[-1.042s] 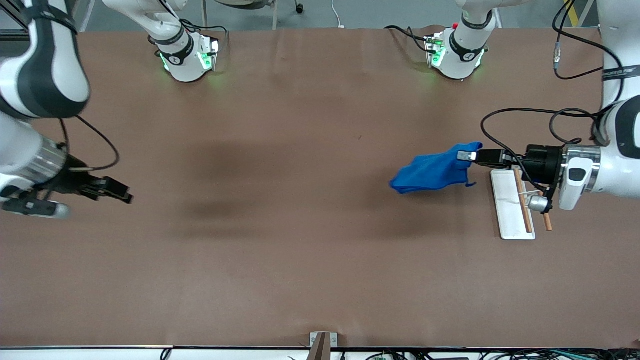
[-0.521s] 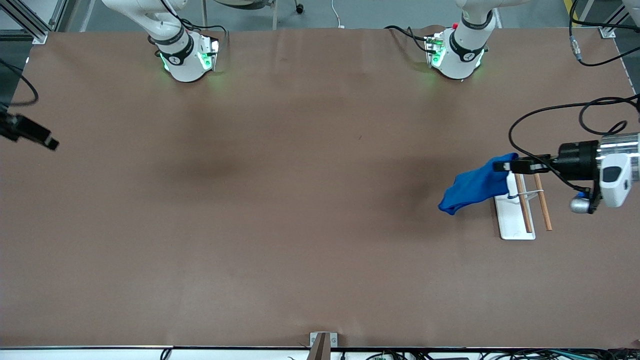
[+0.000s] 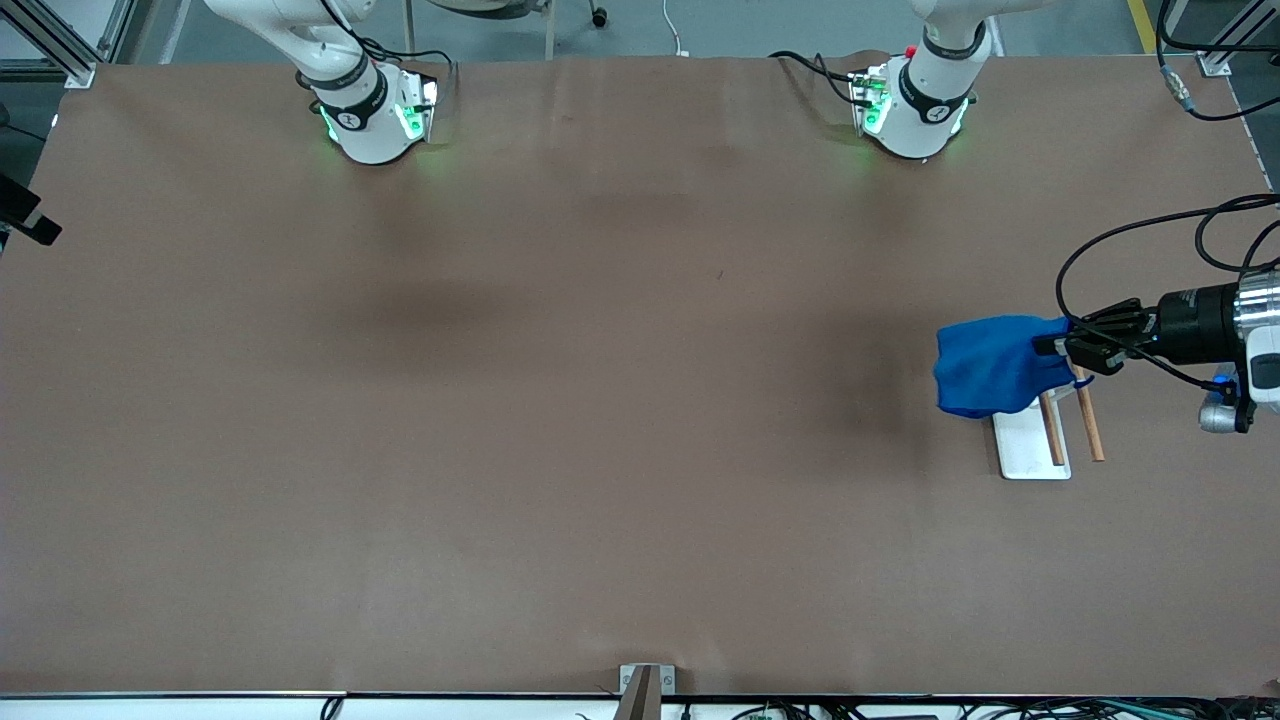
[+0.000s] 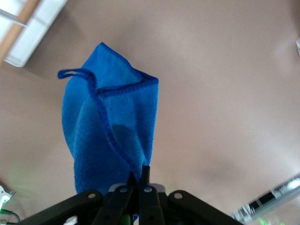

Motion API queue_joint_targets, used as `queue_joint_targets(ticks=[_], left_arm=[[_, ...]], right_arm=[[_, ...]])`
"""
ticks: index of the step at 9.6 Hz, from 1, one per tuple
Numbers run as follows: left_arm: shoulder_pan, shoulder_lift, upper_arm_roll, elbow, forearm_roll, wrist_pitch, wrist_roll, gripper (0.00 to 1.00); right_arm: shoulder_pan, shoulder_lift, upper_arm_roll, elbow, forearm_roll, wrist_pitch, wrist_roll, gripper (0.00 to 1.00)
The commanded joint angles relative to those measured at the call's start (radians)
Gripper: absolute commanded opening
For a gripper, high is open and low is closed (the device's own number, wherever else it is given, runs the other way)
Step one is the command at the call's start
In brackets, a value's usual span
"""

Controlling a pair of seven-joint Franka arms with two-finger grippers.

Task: Right arm passes towel to left arm to hang
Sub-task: 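Carry the towel with the left gripper over the wooden sticks on the rack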

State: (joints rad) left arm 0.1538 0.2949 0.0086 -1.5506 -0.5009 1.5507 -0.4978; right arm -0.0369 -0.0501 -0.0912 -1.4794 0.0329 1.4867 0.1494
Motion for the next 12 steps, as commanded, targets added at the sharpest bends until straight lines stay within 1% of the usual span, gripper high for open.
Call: queue_joint_targets(ticks=[1,3,5,6,8,9,11,12], left_arm=[[-0.004,0.009,-0.001,-0.048,0.091,0.048,-0.053,0.0],[0.03,0.01,0.001,-0.074,0.113,0.055,-0.061,0.0],[0.039,0.015,-0.001,-0.071,0.209,0.08,-0.044,0.0],[0.065,0.015,-0.001,-0.065,0.215,0.081,-0.039,0.0],[0.082,0.015,-0.001,-0.062,0.284,0.083,-0.004,0.0],[0.102,0.015,-0.001,-0.06,0.298,0.083,0.039,0.0],[0.127,0.024,-0.001,-0.052,0.366,0.109,0.128,0.0],[0.148,0.033,-0.001,-0.052,0.367,0.118,0.177,0.0]], right_arm=[[-0.017,0.015,0.011,0.025,-0.019,-0.016,0.007,1.0],[-0.012,0.016,0.014,0.031,-0.082,-0.016,-0.039,1.0],[-0.012,0.015,0.016,0.031,-0.074,-0.028,-0.06,1.0],[-0.014,0.016,0.015,0.033,-0.074,-0.045,-0.062,1.0],[-0.014,0.016,0.013,0.034,-0.076,-0.054,-0.147,1.0],[-0.014,0.018,0.014,0.034,-0.076,-0.054,-0.12,1.0],[-0.014,0.018,0.015,0.033,-0.074,-0.054,-0.12,1.0],[-0.014,0.018,0.015,0.033,-0.074,-0.054,-0.12,1.0]])
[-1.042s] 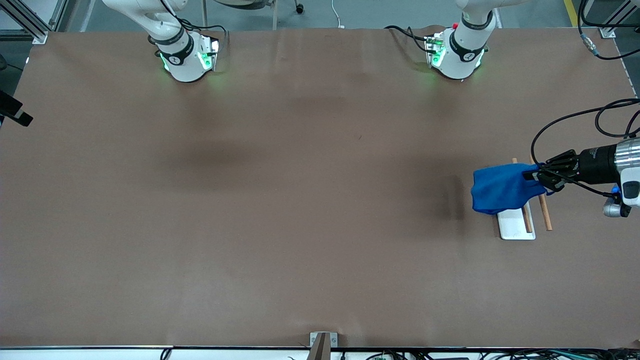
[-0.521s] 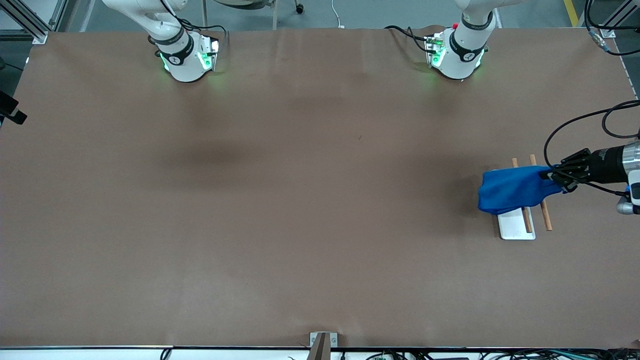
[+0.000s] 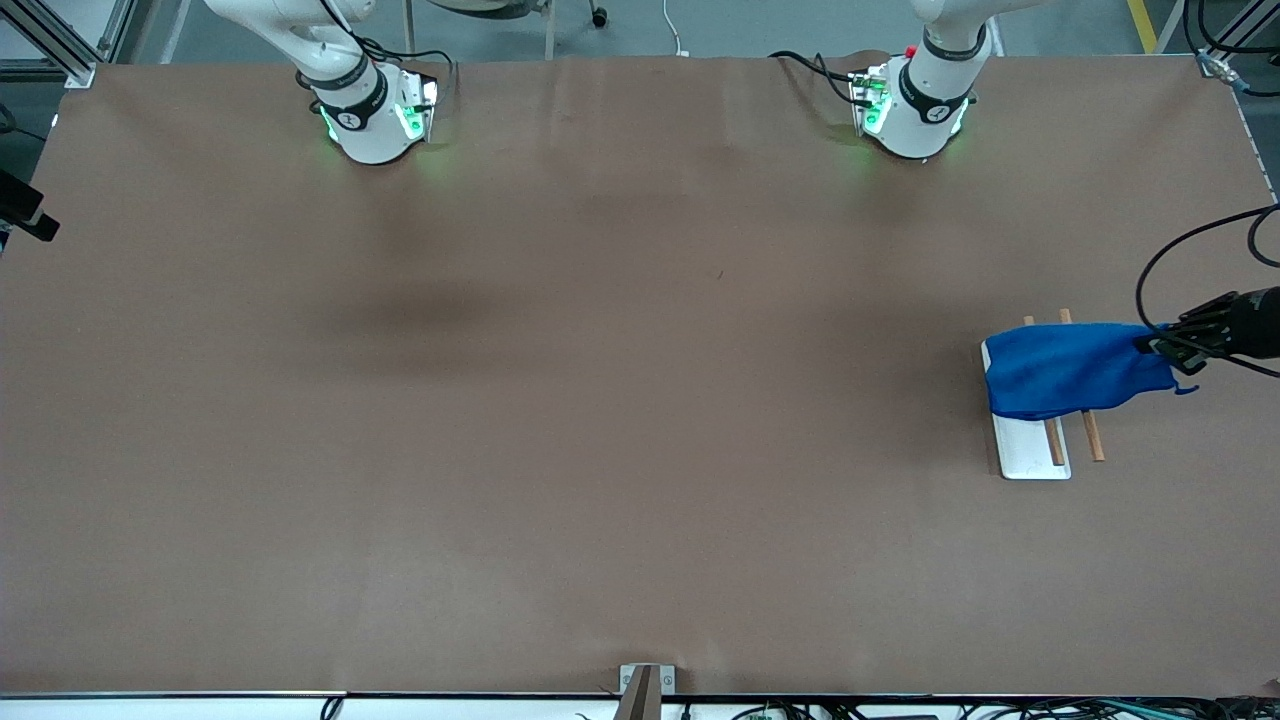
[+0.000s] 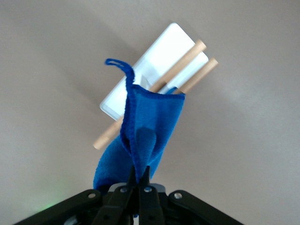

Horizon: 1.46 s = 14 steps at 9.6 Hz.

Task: Right arm passes towel to left arm to hang
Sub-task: 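Carry the towel with the left gripper over the wooden sticks on the rack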

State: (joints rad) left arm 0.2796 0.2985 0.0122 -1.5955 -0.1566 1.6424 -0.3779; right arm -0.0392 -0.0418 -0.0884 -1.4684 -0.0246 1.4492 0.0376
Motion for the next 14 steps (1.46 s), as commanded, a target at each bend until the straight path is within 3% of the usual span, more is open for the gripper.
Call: queue_joint_targets(ticks=[1,7,10,11,12,13,14], left_arm=[[0.039,0.059,-0.006,-0.008,0.022,0.051,0.1,0.0],[0.104,0.143,-0.008,0.008,0.015,0.085,0.218,0.03],[0.113,0.174,-0.006,0.02,0.022,0.085,0.304,0.12],[0.122,0.189,-0.006,0.034,0.022,0.085,0.348,0.24],[0.144,0.192,-0.006,0.034,0.023,0.092,0.379,0.79],[0.144,0.186,-0.006,0.037,0.029,0.097,0.41,1.0],[0.144,0.185,-0.008,0.066,0.057,0.096,0.419,1.0]], right_arm=[[-0.011,0.01,0.012,0.022,-0.017,-0.016,-0.008,1.0],[-0.005,0.007,0.012,0.013,-0.015,-0.016,0.059,1.0],[-0.01,0.007,0.012,0.013,-0.002,-0.015,0.058,1.0],[-0.01,0.007,0.012,0.013,0.0,-0.015,0.058,1.0],[-0.01,0.007,0.012,0.013,0.0,-0.016,0.058,1.0],[-0.011,0.007,0.012,0.013,0.0,-0.015,0.042,1.0],[-0.011,0.007,0.012,0.013,0.0,-0.016,0.044,1.0]])
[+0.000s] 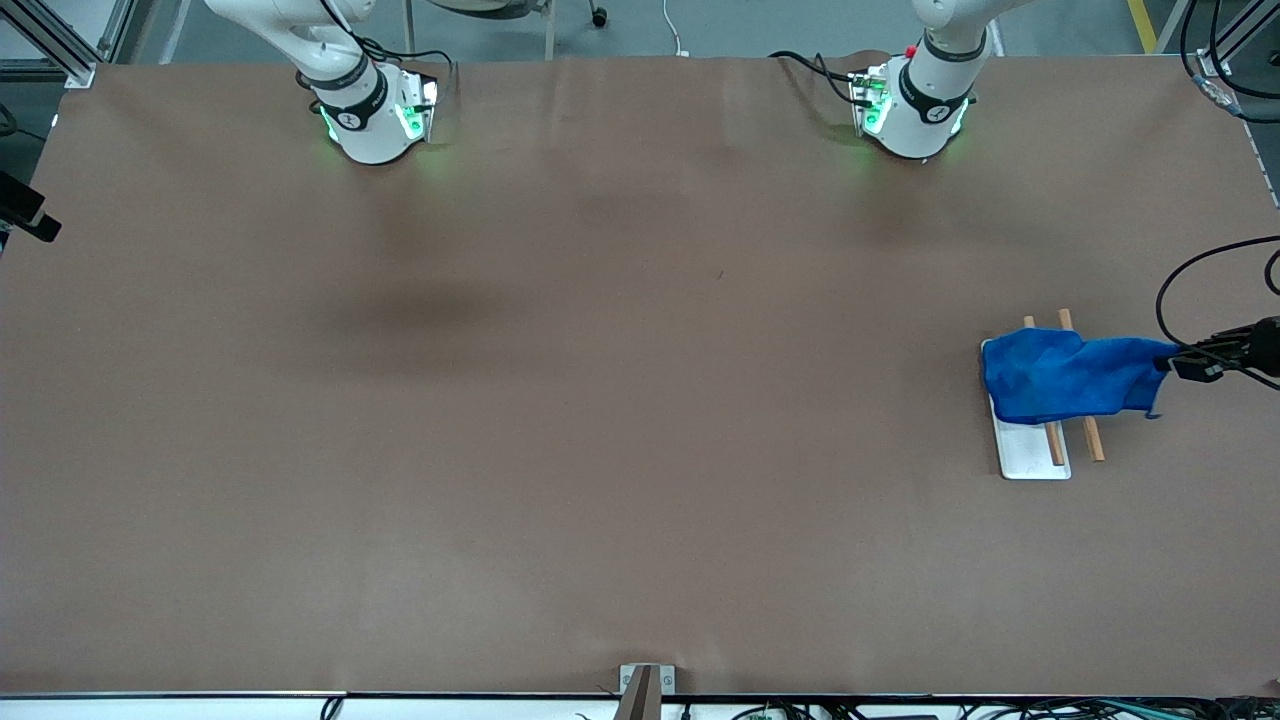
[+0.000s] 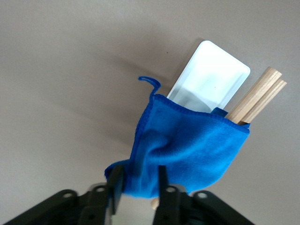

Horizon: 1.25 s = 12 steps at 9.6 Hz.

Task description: Right arm passes towel to left arm to hang

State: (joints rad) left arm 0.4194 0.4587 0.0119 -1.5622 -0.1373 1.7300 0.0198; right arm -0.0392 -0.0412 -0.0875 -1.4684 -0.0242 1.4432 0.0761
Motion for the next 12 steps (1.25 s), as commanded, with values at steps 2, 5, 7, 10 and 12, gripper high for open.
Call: queue_joint_targets(ticks=[2,5,7,10,12], left_arm=[[-0.025,0.018,-0.016,0.114,0.106,-0.01,0.035,1.0],[-0.053,-0.028,-0.038,0.21,0.13,-0.043,0.153,1.0],[-0.057,-0.087,-0.104,0.238,0.127,-0.099,0.187,1.0],[-0.108,-0.216,-0.194,0.238,0.133,-0.156,-0.04,1.0],[-0.137,-0.286,-0.248,0.238,0.153,-0.214,-0.089,1.0]], right_arm=[[-0.01,0.004,0.011,0.022,0.004,-0.012,0.016,1.0],[-0.013,0.004,0.009,0.02,0.023,-0.012,0.021,1.0],[-0.013,0.004,0.009,0.02,0.023,-0.012,0.021,1.0],[-0.014,0.004,0.009,0.019,0.023,-0.014,0.019,1.0],[-0.016,0.004,0.009,0.019,0.021,-0.014,0.007,1.0]])
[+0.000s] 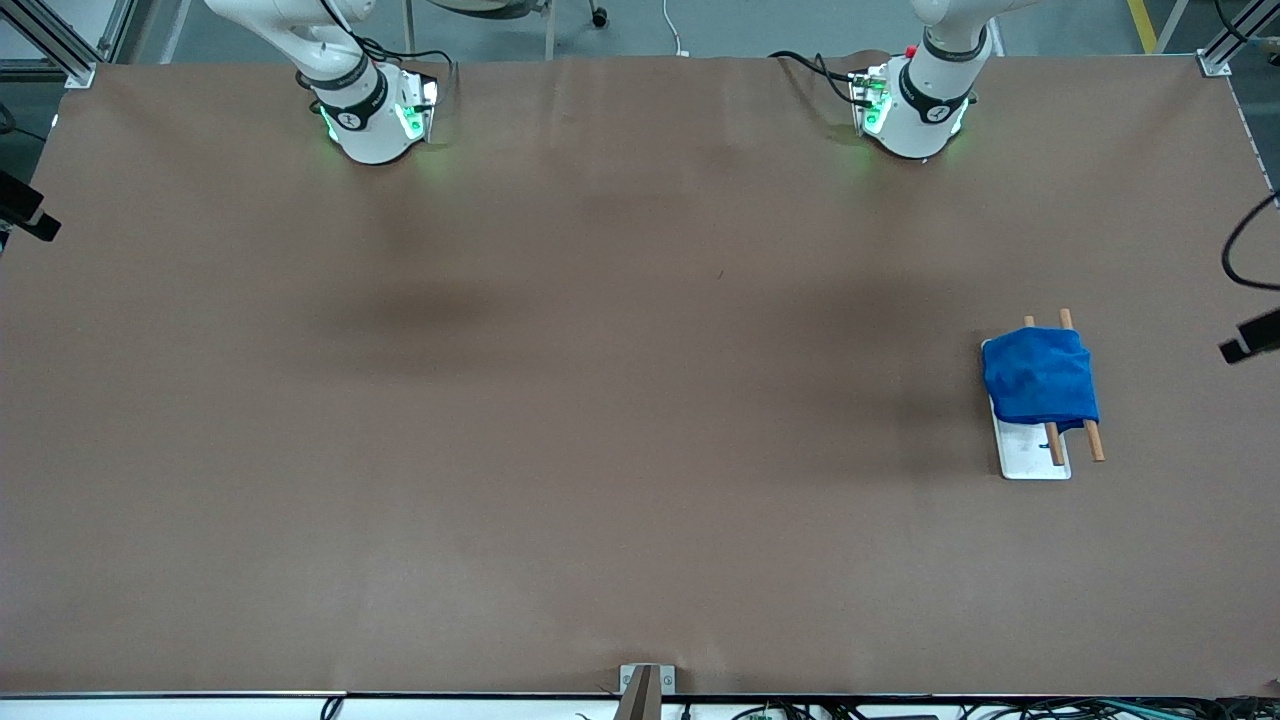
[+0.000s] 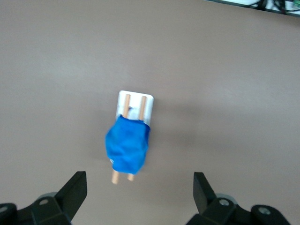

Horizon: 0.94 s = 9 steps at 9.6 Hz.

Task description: Right arm passes towel to left arm to hang

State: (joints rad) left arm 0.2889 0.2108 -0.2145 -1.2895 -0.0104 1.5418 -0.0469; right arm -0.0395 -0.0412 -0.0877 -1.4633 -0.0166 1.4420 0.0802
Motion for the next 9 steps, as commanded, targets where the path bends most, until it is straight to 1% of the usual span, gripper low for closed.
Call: queue_joint_targets(ticks=[1,2,3,4,6,7,9], left_arm=[[-0.011,-0.075,-0.066,-0.048,0.036,-0.041,-0.063,1.0],[-0.011,-0.076,-0.1,-0.045,0.049,-0.078,-0.097,1.0],[-0.017,-0.083,-0.123,-0.045,0.046,-0.083,-0.099,1.0],[-0.07,-0.118,-0.109,-0.078,0.044,-0.083,-0.079,1.0],[-0.176,-0.198,-0.036,-0.178,0.032,-0.083,-0.083,1.0],[-0.239,-0.249,0.009,-0.248,0.032,-0.072,-0.102,1.0],[-0.264,-0.321,0.072,-0.37,0.026,0.007,-0.09,1.0]], right_arm=[[-0.016,0.006,0.009,0.014,0.012,-0.011,0.003,1.0],[-0.019,0.01,0.009,0.014,0.012,-0.009,0.003,1.0],[-0.026,0.012,0.009,0.014,0.013,-0.009,0.004,1.0],[-0.028,0.014,0.009,0.009,0.014,0.006,0.001,1.0],[-0.036,0.012,0.009,-0.011,0.013,0.021,-0.1,1.0],[-0.037,0.012,0.009,-0.011,0.014,0.023,-0.1,1.0],[-0.039,0.014,0.009,-0.012,0.015,0.046,-0.099,1.0]])
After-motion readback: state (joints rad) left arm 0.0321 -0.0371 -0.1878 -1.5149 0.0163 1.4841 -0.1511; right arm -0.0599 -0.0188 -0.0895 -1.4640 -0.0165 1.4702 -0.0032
